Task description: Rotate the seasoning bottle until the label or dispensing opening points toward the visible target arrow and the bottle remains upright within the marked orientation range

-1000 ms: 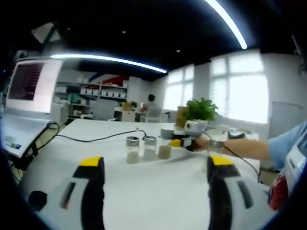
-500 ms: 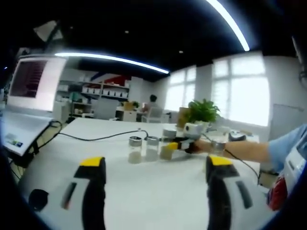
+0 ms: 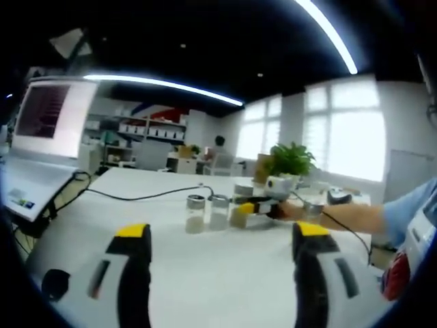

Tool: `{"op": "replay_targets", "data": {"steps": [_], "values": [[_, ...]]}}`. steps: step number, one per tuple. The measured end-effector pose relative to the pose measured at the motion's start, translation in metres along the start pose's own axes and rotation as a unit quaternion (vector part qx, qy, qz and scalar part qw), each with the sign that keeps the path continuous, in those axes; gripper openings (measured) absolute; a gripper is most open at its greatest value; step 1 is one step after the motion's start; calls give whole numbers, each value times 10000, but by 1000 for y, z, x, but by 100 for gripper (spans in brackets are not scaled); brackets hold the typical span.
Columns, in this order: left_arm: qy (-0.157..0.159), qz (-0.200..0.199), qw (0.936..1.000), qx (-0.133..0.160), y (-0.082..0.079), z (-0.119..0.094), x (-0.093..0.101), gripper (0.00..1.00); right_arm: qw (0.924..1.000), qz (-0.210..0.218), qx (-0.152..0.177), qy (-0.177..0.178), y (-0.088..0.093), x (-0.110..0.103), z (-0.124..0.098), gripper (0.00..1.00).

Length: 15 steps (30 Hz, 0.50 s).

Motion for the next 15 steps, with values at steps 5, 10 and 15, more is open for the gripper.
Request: {"op": "replay_targets", "data": {"steps": [5,10,15], "values": [[-16,-15,10000,0,0,0,-1,90,10000,-16,11,-4,0,2,-1,43],[-22,-17,10000,-17,1,1,-2,89,9999,-80,-6,92,0,3,-5,43],[-30,-21,10000,-39,2,2,-4,89,9993,59,251,266,-8,10,-24,43]]}}
Point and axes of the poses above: the point that each gripper's makers call its tool centre point, and the gripper's own axes: z roughly forward along the fingers, x roughly to its right, y roughly out of its underside, the point moved 1 cm from there along -z, roughly backward along the fingers, and after that the axes turned 8 degrees about -z, right-handed, at the moved point
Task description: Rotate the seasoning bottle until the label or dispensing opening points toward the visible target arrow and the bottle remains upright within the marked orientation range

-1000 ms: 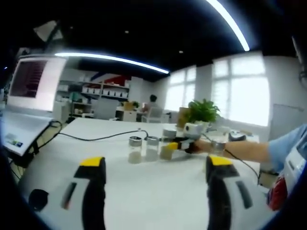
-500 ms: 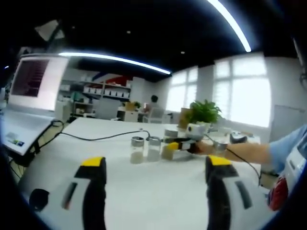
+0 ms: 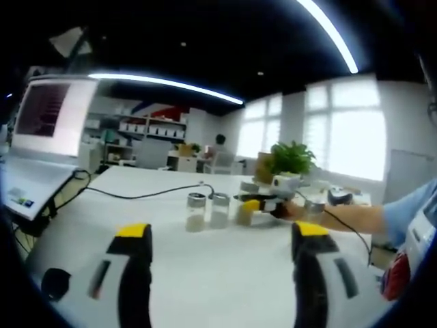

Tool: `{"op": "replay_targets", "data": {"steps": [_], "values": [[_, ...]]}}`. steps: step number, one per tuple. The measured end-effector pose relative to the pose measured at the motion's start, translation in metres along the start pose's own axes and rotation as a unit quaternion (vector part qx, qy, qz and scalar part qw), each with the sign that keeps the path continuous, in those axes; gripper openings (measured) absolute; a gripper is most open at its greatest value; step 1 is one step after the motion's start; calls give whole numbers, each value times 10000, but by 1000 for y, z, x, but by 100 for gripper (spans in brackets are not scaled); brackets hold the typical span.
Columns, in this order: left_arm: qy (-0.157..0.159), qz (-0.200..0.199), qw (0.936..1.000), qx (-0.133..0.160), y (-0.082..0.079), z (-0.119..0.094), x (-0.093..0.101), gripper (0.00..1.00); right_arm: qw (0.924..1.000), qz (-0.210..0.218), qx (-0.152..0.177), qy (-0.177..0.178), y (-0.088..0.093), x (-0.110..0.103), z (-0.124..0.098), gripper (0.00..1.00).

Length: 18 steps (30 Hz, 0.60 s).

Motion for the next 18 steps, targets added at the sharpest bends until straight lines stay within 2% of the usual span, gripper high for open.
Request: {"op": "replay_targets", "data": {"steps": [4,6,8,10,11,12,15,18], "values": [[6,13,10000,-2,0,1,0,89,10000,-19,22,23,-10,1,-22,43],[19,20,10000,-8,1,1,0,89,9998,-140,-107,-36,-10,-4,-35,43],[14,12,10000,-35,3,2,0,89,9987,-398,-263,181,-11,-1,-48,43],[8,9,10000,-58,4,2,0,89,9989,-375,-197,219,-16,-4,-62,43],[5,-1,10000,-68,4,2,0,88,9996,-168,44,214,-24,-7,-71,43],[34,-5,10000,-74,4,1,1,88,9996,-103,138,226,-27,-8,-76,43],[45,-29,10000,-27,1,-1,2,87,9992,-301,0,276,-30,-16,-97,43],[9,30,10000,2,0,-2,1,87,9990,-228,-25,372,-33,-25,-118,43]]}}
Point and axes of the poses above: the point that each gripper's makers call its tool centre point, and the gripper's own axes: z roughly forward along the fingers, x roughly to its right, y roughly out of its underside, the point moved 1 cm from there along -z, roughly backward along the fingers, and after that the axes turned 8 degrees about -z, right-handed, at the moved point
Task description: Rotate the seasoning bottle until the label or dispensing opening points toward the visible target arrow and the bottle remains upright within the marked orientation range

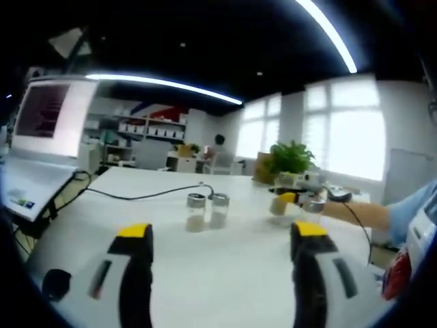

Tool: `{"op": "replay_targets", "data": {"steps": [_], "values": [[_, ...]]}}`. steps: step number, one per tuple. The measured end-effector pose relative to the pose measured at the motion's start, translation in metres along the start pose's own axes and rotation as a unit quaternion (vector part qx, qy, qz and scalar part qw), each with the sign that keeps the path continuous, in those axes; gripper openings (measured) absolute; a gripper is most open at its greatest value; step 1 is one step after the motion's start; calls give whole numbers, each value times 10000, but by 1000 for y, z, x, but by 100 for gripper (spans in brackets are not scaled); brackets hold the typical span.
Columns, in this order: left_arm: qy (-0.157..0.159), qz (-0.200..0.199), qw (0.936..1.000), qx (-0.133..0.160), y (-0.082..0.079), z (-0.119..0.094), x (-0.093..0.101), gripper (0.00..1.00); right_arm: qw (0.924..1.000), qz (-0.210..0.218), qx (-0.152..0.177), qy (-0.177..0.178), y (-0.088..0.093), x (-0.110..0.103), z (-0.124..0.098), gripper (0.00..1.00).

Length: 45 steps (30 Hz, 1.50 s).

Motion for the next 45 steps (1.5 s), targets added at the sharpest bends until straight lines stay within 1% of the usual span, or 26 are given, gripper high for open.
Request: {"op": "replay_targets", "data": {"steps": [2,4,8,10,12,16,18,20,22,24,27,28,30,34,39,41,45], "values": [[-3,-15,10000,-40,2,0,-1,87,9997,119,118,173,-5,-3,-19,43],[-6,-27,10000,-64,3,1,-1,87,9994,218,166,209,-9,-8,-33,43],[37,-4,10000,-70,3,0,2,86,9993,97,82,352,-15,-22,-63,43],[52,22,10000,-61,3,0,3,86,9987,137,128,469,-18,-28,-79,43],[43,45,10000,-58,3,0,2,86,9979,258,166,570,-18,-34,-88,43],[-5,4,9999,-101,7,2,-2,86,9974,190,152,682,-21,-48,-103,43],[-26,-31,9999,-120,8,3,-2,86,9976,204,181,639,-24,-62,-108,43],[-11,-25,9999,-128,9,4,-1,86,9982,-43,36,598,-25,-74,-109,43],[23,-24,9999,-131,10,4,1,85,9984,-68,20,559,-26,-88,-108,43],[37,-23,9999,-140,10,5,2,85,9990,-42,37,451,-25,-97,-107,43],[19,-23,9998,-174,12,5,1,85,9994,-47,9,356,-21,-110,-99,43],[17,-27,9998,-177,12,5,0,85,9995,14,5,305,-19,-115,-95,43],[26,-33,9999,-163,11,5,1,85,9997,119,11,214,-15,-121,-91,43],[32,-18,9999,-109,7,3,1,85,9998,169,-20,95,-12,-137,-88,43],[17,-27,9999,-151,8,2,-1,85,9995,300,45,-60,-18,-160,-87,43],[16,-33,9999,-150,8,2,0,85,9991,351,159,-183,-25,-172,-87,43],[38,-11,9999,-135,7,1,2,85,9986,279,175,-403,-31,-191,-80,43]]}}
Point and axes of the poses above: the point that each gripper's makers call its tool centre point, and the gripper's own axes: z roughly forward along the fingers, x roughly to its right, y roughly out of its underside, the point moved 1 cm from there along -z, roughly backward along the fingers, and after that the axes turned 8 degrees about -z, right-handed, at the moved point
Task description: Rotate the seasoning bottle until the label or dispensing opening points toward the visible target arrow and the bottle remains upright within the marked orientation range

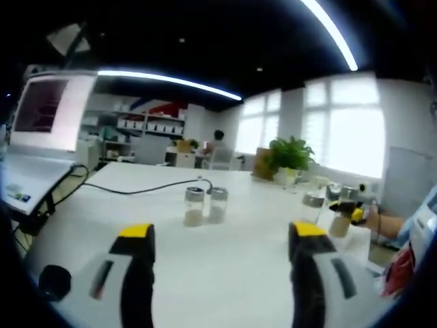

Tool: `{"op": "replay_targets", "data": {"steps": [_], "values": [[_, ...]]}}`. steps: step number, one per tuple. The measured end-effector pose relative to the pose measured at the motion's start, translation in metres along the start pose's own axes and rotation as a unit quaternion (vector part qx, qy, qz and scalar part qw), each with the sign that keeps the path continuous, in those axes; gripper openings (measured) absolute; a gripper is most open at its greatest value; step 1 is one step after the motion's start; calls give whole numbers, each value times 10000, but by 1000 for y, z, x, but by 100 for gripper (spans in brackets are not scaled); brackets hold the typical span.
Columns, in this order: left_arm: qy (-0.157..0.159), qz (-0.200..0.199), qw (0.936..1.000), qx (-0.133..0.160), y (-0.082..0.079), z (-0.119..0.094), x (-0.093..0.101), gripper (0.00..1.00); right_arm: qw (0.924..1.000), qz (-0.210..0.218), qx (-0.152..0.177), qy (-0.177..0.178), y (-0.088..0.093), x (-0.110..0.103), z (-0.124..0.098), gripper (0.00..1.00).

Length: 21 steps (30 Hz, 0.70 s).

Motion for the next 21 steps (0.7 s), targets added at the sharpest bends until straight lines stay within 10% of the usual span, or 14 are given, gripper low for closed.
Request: {"op": "replay_targets", "data": {"steps": [18,21], "values": [[37,8,10000,-42,4,1,1,84,9992,-236,-196,274,6,-40,99,43],[-13,27,10000,17,0,-2,-2,85,9983,357,86,451,-3,-33,115,43]]}}
Point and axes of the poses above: the point that each gripper's makers call its tool centre point, and the gripper's own axes: z roughly forward along the fingers, x roughly to its right, y roughly out of its underside, the point moved 1 cm from there along -z, roughly backward along the fingers, and after that the axes turned 8 degrees about -z, right-handed, at the moved point
